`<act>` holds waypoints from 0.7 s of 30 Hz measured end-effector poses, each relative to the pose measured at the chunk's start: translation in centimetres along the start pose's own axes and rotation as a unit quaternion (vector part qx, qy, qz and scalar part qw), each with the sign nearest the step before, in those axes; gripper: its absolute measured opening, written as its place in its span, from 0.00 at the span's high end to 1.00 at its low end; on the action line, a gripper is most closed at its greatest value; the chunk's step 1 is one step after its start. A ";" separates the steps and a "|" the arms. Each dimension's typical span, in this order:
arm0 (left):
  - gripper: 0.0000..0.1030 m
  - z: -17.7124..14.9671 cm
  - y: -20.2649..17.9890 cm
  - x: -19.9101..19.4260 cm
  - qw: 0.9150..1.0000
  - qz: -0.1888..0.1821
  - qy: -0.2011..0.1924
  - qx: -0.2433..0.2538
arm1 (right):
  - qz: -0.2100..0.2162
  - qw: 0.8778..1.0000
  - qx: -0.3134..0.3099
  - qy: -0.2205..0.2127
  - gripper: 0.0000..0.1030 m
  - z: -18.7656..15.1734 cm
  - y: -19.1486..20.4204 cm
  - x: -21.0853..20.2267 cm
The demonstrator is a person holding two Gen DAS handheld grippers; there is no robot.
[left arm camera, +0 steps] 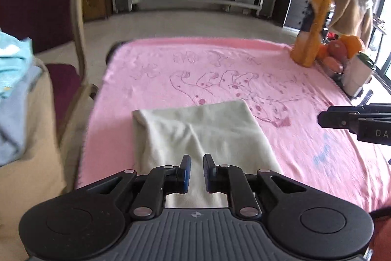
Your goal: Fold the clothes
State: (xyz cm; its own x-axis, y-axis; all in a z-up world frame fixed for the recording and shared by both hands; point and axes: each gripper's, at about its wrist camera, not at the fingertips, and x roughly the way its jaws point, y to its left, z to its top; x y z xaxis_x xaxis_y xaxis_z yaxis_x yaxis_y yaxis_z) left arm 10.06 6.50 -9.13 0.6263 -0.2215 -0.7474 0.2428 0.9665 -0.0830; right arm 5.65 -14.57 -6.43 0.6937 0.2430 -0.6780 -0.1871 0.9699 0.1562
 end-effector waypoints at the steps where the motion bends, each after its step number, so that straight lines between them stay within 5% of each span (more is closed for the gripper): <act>1: 0.87 0.6 0.2 1.0 1.000 -0.002 0.006 -0.008 | 0.015 1.000 0.020 0.002 0.75 0.4 -0.4 1.4; 5: 0.90 2.8 1.3 4.9 0.999 -0.001 0.004 -0.032 | 0.106 0.985 0.131 0.017 0.76 1.3 -2.4 7.5; 11: 0.94 3.2 5.1 10.8 0.994 0.009 0.030 -0.106 | 0.250 0.922 0.275 0.108 0.78 -0.7 -3.9 17.4; 13: 0.92 3.2 6.4 11.4 0.991 0.020 0.016 -0.134 | 0.256 0.912 0.300 0.112 0.94 -1.5 -4.7 19.6; 21: 0.90 4.0 7.8 12.2 0.978 0.128 -0.034 -0.160 | 0.178 0.913 0.366 -0.024 1.00 -2.9 -9.5 20.7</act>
State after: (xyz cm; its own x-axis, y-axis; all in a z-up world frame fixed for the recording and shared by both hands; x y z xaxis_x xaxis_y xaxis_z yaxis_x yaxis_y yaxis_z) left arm 22.62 10.84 -16.27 0.6868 0.0364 -0.7260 -0.1662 0.9802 -0.1080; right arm 19.77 -18.77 -24.05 0.7130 0.5292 -0.4600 0.0956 0.5766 0.8114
